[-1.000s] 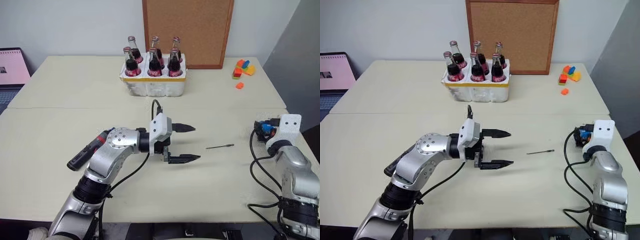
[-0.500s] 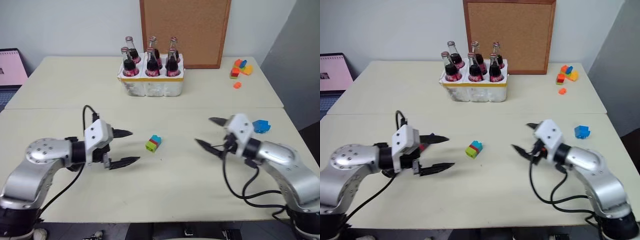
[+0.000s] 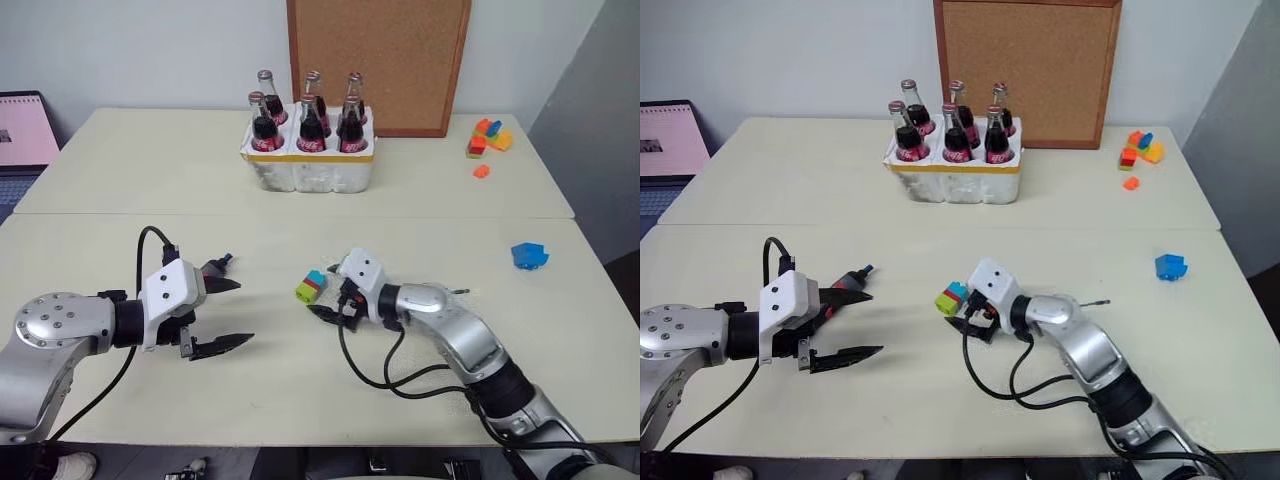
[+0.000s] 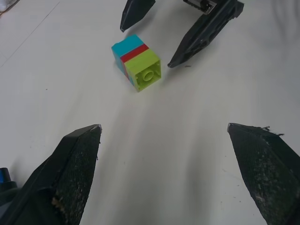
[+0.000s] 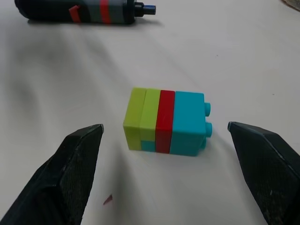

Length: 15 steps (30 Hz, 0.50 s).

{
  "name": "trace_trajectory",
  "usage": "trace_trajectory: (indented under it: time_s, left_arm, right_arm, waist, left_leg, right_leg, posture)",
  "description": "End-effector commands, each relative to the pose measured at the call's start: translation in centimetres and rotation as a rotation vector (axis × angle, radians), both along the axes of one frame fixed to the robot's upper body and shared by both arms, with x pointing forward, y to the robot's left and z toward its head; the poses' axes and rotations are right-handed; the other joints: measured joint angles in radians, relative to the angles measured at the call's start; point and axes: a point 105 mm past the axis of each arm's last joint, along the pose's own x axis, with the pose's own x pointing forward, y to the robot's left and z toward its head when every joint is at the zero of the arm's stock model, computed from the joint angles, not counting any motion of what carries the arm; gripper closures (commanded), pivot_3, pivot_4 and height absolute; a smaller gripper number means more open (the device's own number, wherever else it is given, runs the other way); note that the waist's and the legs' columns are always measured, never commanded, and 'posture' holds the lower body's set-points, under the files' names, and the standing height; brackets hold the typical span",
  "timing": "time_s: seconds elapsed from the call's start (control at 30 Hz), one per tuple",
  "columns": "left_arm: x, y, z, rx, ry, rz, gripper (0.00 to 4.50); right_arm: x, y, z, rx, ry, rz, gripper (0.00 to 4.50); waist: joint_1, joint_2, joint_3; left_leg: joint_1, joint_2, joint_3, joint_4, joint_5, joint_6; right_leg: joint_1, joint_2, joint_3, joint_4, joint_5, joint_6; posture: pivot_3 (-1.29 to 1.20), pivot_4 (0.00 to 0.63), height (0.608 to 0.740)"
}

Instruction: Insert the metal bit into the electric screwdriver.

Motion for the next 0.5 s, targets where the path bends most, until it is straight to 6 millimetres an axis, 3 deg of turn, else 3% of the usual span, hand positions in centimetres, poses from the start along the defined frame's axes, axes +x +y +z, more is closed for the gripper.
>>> trace_trajectory:
  time_s: [0.03, 0.23, 0.27, 0.5]
  left_arm:
    - [0.2, -0.2, 1.1, 0.002, -0.047, -0.021, 0.0]
    - [0.5, -0.7, 1.2, -0.004, -0.05, -0.037, 0.0]
    - [0.5, -0.8, 1.2, -0.007, -0.05, -0.039, 0.0]
    - [0.4, -1.4, 1.2, -0.032, -0.049, -0.067, 0.0]
  right_arm:
    - [0.8, 1.0, 0.7, 0.014, -0.047, -0.037, 0.03]
    - [0.7, 1.8, 0.0, -0.002, -0.04, -0.033, 0.03]
    - [0.7, 1.9, -0.1, -0.005, -0.045, -0.034, 0.39]
    - [0.9, 1.6, 0.7, 0.018, -0.093, -0.054, 1.78]
  waist:
    - [-0.001, 0.0, 0.0]
    - [-0.001, 0.0, 0.0]
    - [-0.001, 0.0, 0.0]
    - [-0.001, 0.0, 0.0]
  left_leg:
    - [0.0, 0.0, 0.0, 0.0, 0.0, 0.0]
    - [0.0, 0.0, 0.0, 0.0, 0.0, 0.0]
    - [0.0, 0.0, 0.0, 0.0, 0.0, 0.0]
    - [0.0, 0.0, 0.0, 0.0, 0.0, 0.0]
  right_leg:
    - [0.0, 0.0, 0.0, 0.0, 0.0, 0.0]
    - [0.0, 0.0, 0.0, 0.001, 0.0, 0.0]
    - [0.0, 0.0, 0.0, 0.001, 0.0, 0.0]
    - [0.0, 0.0, 0.0, 0.001, 0.0, 0.0]
  posture:
    - [0.0, 0.15, 0.74]
    - [0.0, 0.15, 0.74]
    - [0.0, 0.15, 0.74]
    - [0.0, 0.15, 0.74]
